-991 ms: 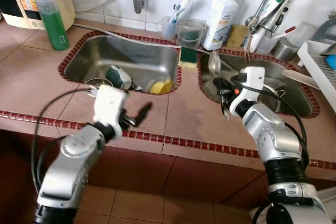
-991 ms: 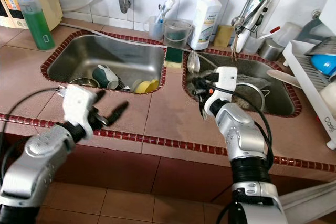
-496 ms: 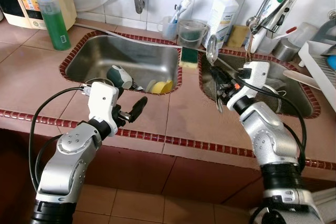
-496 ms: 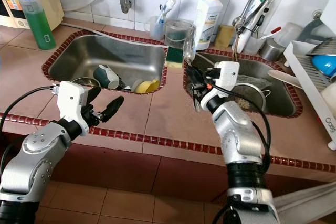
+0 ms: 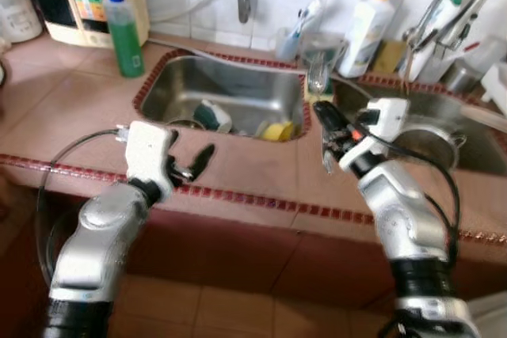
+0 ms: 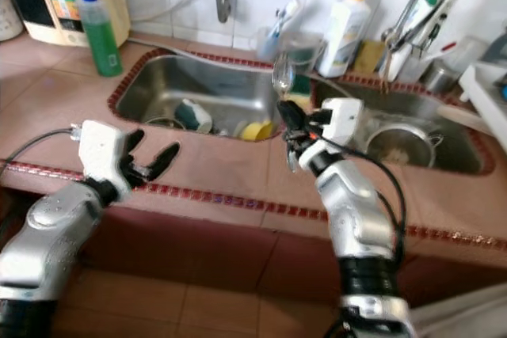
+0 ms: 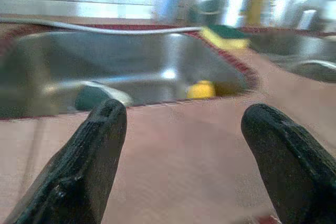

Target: Kitchen organization

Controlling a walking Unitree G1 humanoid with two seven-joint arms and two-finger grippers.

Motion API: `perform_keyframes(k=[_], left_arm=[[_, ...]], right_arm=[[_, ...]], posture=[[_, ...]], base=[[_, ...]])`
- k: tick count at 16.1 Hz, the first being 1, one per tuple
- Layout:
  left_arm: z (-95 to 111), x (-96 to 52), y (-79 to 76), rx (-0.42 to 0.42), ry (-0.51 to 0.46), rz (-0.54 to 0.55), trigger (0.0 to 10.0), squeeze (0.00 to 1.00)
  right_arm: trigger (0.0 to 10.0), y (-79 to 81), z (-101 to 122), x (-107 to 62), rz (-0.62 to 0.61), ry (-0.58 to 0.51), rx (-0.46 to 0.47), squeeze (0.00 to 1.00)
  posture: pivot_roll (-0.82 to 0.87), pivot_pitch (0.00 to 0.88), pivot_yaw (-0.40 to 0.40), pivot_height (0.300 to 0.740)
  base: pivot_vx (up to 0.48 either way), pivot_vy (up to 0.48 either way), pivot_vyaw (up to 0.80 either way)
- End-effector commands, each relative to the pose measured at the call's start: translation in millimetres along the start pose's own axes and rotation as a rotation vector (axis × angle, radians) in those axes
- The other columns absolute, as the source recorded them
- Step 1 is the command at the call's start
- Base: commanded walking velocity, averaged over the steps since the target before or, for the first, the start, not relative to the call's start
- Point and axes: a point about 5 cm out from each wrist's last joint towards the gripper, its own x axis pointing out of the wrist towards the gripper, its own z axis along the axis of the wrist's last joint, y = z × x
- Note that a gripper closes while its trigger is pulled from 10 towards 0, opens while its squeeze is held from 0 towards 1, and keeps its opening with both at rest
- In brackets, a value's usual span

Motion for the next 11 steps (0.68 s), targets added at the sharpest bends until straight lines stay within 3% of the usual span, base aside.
perform_keyframes(k=[1,11], left_arm=[[6.9,-0.7,4.2,0.048,-0.022,0.017,10.0,0.0],[7.7,-2.6,1.3,0.119,-0.046,-0.005,10.0,0.0]], right_arm=[[10.0,3.1,8.5,2.3,0.015,-0.042,-0.006,0.0],[10.0,3.4,7.9,2.5,0.015,-0.045,-0.003,0.0]], posture=[[0.0,0.025,-0.09,0.74],[0.01,0.01,-0.095,0.74]], base=[[0.0,0.0,0.0],[0.027,0.0,0.0]])
